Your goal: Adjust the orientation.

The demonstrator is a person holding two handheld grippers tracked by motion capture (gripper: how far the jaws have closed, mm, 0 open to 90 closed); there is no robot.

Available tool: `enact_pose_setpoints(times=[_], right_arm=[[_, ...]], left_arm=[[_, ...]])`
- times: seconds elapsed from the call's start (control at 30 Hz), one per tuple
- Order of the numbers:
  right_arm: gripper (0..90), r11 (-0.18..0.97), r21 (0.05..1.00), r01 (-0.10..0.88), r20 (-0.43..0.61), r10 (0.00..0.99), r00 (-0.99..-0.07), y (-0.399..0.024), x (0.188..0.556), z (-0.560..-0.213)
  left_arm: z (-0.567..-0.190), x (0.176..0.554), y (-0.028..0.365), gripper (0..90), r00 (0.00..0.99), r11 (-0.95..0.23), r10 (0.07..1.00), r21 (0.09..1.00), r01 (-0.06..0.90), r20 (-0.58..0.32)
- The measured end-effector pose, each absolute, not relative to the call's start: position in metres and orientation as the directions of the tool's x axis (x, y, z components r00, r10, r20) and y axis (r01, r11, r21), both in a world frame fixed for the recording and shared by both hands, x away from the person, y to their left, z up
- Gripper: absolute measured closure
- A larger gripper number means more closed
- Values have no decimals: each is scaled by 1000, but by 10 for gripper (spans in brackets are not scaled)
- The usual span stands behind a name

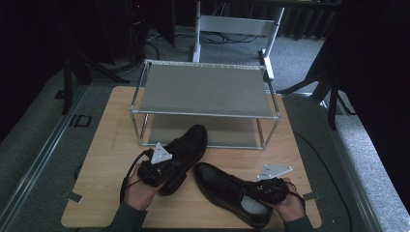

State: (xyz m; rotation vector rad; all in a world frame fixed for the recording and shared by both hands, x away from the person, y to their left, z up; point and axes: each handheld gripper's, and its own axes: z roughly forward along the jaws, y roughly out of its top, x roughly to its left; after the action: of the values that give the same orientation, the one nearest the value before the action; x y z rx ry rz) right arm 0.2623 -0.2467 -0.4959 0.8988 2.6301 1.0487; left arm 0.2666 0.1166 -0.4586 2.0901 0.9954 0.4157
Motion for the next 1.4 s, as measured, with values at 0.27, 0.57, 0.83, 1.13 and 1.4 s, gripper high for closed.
enact_pose_setpoints(times=[0.27, 0.57, 0.83, 1.13, 1.4], right_arm=[[834, 564, 683, 465, 87, 568, -818, -242, 261, -492], [832, 552, 685, 476, 111, 567, -816, -244, 263, -494], [832, 547, 681, 486, 110, 580, -807, -245, 264, -496], [816, 555, 675, 486, 99, 585, -805, -245, 265, -497], [810, 556, 673, 488, 106, 580, -807, -245, 266, -497]], left_arm=[[-449, 285, 96, 852, 641, -430, 767, 771, 470, 37], [-434, 311, 55, 842, 670, -500, 732, 764, 407, 122], [-445, 336, 26, 822, 690, -571, 705, 708, 416, 163], [-451, 338, 30, 638, 687, -563, 711, 705, 431, 147], [-441, 316, 62, 478, 673, -491, 730, 776, 395, 119]])
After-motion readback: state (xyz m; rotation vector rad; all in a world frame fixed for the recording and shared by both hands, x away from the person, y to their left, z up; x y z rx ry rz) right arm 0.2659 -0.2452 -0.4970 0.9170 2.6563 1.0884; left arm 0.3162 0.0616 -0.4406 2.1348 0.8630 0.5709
